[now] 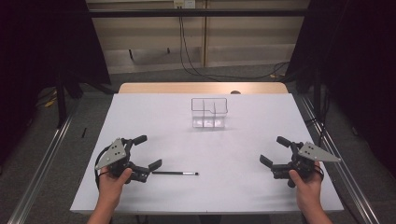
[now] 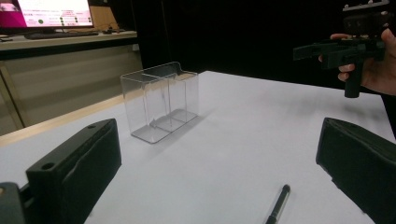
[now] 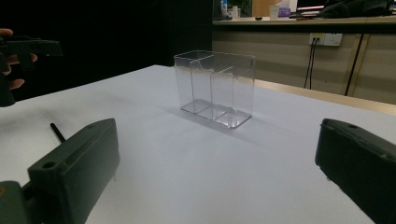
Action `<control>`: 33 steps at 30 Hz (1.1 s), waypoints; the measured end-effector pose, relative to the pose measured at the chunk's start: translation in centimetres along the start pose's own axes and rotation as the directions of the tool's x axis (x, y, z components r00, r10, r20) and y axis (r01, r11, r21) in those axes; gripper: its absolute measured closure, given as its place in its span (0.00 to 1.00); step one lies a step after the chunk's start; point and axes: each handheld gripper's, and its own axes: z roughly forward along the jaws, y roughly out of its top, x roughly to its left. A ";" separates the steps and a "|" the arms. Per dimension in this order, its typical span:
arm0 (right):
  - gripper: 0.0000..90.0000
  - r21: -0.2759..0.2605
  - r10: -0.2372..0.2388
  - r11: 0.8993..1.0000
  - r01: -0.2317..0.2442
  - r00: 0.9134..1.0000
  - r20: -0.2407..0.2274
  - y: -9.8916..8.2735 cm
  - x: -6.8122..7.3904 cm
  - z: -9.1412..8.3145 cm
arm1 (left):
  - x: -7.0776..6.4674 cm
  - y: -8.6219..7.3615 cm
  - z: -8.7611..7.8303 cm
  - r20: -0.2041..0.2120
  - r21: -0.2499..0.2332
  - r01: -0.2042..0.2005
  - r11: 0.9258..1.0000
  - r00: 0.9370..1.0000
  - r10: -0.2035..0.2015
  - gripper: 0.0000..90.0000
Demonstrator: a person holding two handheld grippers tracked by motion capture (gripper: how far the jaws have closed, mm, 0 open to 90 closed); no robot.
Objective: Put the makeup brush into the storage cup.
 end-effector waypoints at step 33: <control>0.00 0.001 -0.007 1.000 0.007 1.000 -0.008 0.1 0.0 0.0 | -0.5 0.6 4.0 0.074 0.005 -0.002 1.000 0.997 0.002 0.00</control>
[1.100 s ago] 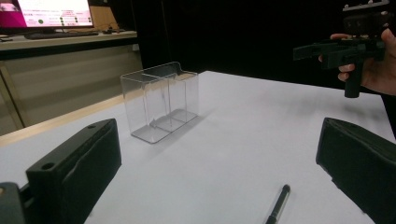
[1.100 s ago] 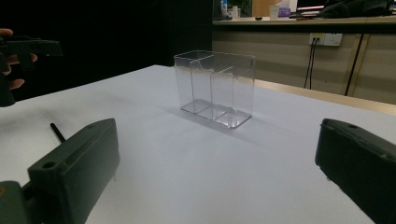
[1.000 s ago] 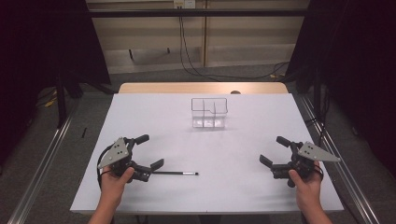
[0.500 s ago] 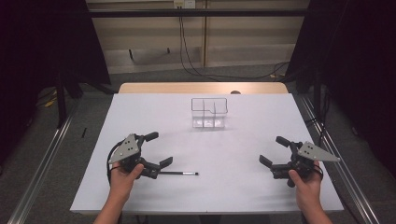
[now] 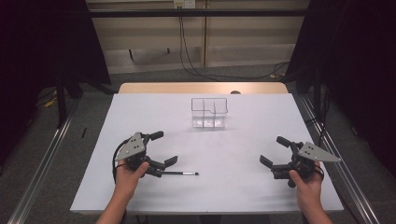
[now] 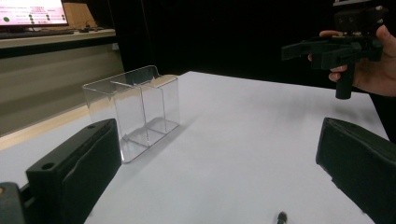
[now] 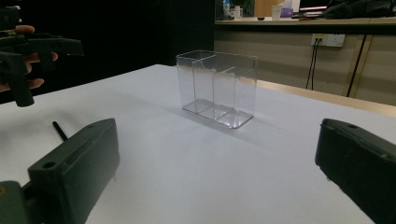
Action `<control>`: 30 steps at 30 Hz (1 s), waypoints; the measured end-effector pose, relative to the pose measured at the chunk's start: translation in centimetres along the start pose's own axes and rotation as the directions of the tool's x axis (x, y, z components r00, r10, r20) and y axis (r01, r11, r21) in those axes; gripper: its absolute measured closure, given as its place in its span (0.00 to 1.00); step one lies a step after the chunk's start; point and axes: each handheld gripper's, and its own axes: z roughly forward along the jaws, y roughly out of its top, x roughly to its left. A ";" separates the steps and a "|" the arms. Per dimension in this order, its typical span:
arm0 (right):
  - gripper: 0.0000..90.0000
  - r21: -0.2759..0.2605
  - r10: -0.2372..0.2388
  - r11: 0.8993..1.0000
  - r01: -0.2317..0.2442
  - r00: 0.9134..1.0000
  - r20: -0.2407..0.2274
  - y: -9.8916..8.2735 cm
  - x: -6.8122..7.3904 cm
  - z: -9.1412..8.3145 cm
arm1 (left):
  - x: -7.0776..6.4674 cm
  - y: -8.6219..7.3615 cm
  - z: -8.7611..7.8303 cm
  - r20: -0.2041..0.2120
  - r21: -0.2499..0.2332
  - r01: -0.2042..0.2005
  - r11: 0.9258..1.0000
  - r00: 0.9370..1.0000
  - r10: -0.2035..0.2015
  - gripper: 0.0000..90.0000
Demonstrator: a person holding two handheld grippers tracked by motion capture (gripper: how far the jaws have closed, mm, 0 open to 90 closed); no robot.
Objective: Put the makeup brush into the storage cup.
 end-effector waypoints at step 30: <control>0.00 0.003 0.003 1.000 -0.003 1.000 -0.005 0.0 -0.2 -0.1 | 0.7 0.4 1.9 0.039 0.264 0.028 0.964 0.998 -0.039 0.00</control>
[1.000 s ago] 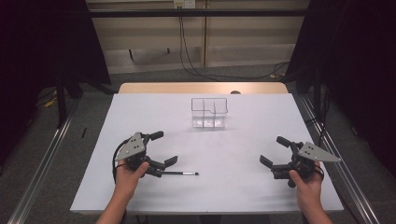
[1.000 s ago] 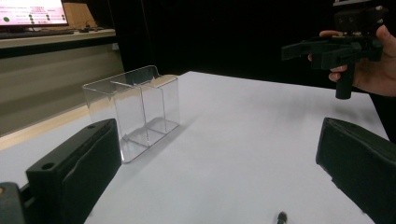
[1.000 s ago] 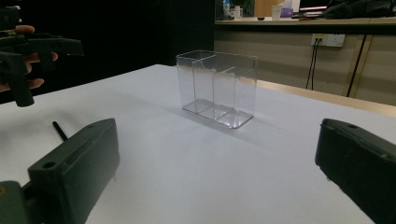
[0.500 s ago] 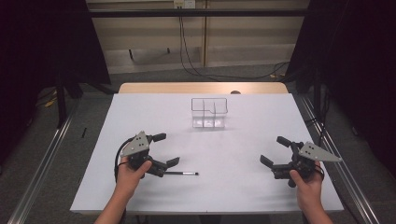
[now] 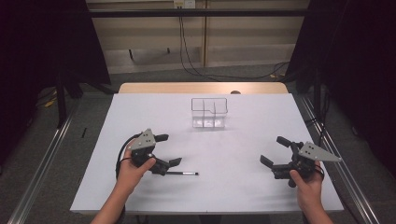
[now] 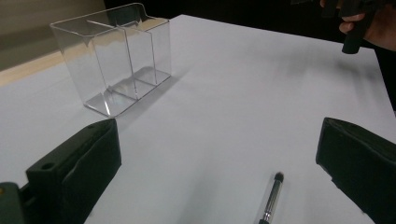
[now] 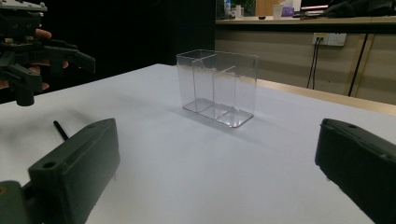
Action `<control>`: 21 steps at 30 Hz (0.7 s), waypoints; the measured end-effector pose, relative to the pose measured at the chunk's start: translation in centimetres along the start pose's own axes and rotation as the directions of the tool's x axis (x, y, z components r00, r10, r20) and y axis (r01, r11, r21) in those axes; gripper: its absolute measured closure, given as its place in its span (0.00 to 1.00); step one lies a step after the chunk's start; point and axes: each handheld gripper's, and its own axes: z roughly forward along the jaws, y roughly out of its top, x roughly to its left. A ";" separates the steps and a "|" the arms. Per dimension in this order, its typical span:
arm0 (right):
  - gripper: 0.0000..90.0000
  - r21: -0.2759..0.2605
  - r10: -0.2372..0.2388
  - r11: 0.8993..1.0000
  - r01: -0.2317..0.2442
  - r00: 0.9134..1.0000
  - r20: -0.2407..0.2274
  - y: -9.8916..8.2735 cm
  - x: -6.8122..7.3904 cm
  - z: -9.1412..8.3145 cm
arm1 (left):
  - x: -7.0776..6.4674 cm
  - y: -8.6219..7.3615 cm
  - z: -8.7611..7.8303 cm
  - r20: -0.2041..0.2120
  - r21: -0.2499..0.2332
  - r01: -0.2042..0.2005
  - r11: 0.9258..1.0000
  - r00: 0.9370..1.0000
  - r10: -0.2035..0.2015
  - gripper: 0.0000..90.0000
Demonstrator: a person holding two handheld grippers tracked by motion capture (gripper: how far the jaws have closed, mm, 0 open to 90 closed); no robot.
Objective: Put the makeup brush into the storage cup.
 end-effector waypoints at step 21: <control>0.00 0.002 -0.002 1.000 0.002 1.000 -0.003 0.0 0.0 0.0 | -0.3 1.3 1.7 0.071 0.279 -0.049 0.959 0.997 0.031 0.00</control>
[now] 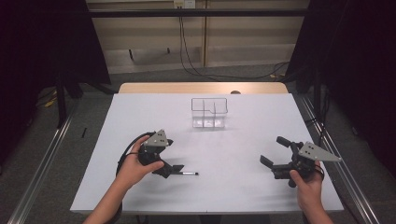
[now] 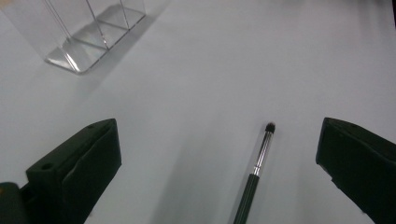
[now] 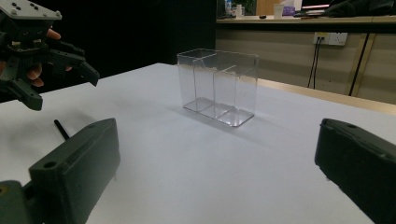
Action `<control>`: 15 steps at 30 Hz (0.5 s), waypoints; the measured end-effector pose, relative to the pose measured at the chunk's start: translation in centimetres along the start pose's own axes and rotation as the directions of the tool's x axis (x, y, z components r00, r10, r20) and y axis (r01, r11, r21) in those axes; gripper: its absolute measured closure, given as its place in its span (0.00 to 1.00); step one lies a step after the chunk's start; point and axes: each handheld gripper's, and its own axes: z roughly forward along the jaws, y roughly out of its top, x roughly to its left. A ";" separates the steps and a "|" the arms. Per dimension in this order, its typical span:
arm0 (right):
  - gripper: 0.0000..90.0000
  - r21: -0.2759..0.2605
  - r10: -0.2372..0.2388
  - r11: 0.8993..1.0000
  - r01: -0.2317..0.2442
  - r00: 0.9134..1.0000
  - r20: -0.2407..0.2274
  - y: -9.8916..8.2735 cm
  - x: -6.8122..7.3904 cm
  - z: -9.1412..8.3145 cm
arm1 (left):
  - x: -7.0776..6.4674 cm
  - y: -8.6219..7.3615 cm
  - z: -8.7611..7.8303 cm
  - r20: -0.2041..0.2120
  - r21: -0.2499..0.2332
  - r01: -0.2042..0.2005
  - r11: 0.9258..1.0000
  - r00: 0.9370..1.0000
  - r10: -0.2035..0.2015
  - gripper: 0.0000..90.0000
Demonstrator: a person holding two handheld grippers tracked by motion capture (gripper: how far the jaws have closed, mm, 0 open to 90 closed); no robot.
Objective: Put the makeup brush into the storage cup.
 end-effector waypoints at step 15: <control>0.00 0.002 -0.001 1.000 0.001 1.000 -0.002 0.0 0.0 0.0 | 0.3 0.2 0.8 0.034 0.211 0.002 0.978 0.999 -0.009 0.00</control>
